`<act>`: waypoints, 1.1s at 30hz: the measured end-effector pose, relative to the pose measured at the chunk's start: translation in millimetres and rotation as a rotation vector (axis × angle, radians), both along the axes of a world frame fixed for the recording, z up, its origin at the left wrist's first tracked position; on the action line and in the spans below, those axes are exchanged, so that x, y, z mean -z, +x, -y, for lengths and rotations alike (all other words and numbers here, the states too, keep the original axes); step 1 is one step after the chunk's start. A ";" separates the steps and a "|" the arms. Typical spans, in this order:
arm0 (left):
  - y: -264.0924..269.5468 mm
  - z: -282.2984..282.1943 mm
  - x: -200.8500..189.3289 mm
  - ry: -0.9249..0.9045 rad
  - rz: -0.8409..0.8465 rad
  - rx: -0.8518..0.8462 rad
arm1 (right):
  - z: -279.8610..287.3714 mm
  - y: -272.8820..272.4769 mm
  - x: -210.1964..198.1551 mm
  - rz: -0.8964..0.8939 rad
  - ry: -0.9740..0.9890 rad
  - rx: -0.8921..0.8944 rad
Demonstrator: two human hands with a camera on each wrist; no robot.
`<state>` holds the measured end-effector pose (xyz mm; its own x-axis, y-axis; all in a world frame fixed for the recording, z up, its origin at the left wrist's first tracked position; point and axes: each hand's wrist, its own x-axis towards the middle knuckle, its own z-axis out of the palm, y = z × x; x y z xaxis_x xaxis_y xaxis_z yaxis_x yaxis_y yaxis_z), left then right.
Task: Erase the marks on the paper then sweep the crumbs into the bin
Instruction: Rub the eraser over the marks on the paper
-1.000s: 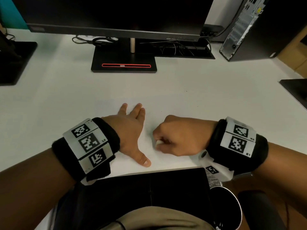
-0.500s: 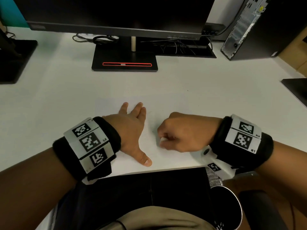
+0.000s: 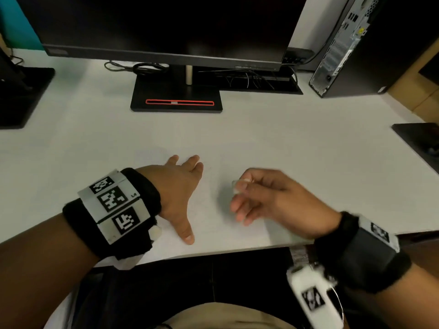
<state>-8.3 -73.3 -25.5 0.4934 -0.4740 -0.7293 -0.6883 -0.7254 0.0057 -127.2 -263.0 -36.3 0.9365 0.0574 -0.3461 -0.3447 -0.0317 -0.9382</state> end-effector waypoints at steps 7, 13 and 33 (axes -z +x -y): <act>-3.2 3.1 4.3 0.035 0.053 0.016 | -22.5 -16.7 30.5 -0.276 0.621 0.229; -2.9 4.5 3.5 0.064 0.055 -0.046 | 8.9 -2.7 18.3 0.062 0.728 0.720; -15.2 -6.8 10.8 0.020 0.007 -0.117 | -45.3 3.1 32.2 -0.268 0.611 0.124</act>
<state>-23.5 -66.5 -36.3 0.5497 -0.3978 -0.7346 -0.5987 -0.8008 -0.0144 -124.1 -217.8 -68.5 0.8353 0.2139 -0.5065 -0.5345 0.5317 -0.6570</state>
